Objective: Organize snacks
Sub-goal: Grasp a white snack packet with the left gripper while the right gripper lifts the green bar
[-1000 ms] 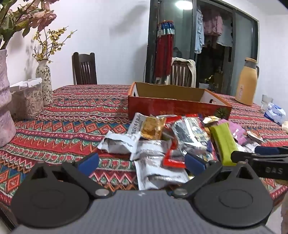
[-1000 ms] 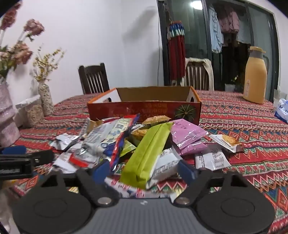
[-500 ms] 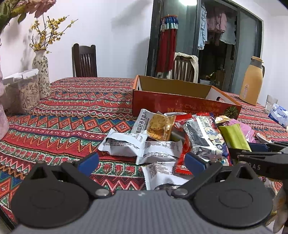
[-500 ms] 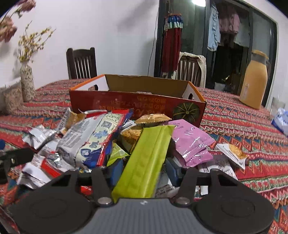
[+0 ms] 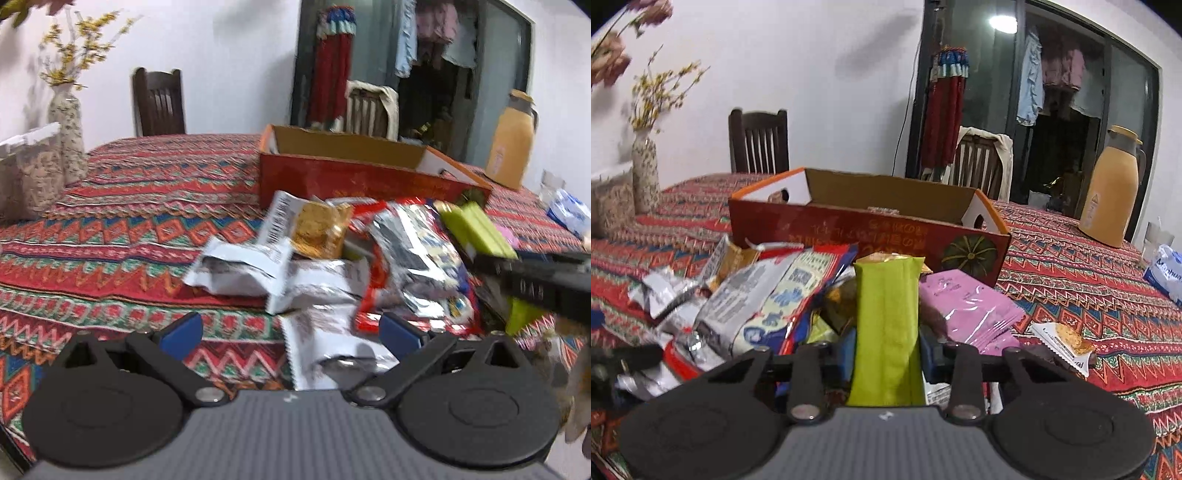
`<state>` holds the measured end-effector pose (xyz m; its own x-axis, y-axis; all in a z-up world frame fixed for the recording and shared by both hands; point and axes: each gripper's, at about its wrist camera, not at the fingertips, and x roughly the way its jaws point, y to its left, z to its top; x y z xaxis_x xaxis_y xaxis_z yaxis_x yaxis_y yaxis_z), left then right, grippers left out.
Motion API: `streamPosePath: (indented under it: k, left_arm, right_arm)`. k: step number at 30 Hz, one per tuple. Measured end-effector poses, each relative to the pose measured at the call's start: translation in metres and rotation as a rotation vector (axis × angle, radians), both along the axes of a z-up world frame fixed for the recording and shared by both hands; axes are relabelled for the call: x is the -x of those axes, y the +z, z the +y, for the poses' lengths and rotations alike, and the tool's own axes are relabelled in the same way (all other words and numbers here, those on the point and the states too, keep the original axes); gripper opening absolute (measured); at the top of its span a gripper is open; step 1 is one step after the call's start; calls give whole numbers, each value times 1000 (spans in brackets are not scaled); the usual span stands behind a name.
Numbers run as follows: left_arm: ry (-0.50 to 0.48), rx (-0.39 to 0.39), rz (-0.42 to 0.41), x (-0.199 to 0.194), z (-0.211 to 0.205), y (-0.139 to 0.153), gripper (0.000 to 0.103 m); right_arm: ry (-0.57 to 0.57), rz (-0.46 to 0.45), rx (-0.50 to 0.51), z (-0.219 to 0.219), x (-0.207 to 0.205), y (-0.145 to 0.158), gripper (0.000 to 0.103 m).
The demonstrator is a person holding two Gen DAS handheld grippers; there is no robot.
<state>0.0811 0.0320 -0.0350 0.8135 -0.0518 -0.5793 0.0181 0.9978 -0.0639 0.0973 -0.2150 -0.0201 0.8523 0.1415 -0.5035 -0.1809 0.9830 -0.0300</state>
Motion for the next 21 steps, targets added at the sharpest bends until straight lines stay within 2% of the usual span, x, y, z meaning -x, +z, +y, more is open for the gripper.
streamPosePath:
  k: [6,13,21]
  left_arm:
    - [-45,-32,33,-6,-21,-5,103]
    - [-24,-28,88,-16,-32,-13,103]
    - [23,-11,94,-16,-32,-13,103]
  right_arm:
    - [-20,-67,-85,-13,9,11,33]
    - [7,-73,-145,-26,24,8,34]
    - [52,-61,-200,-31,38,-5,34]
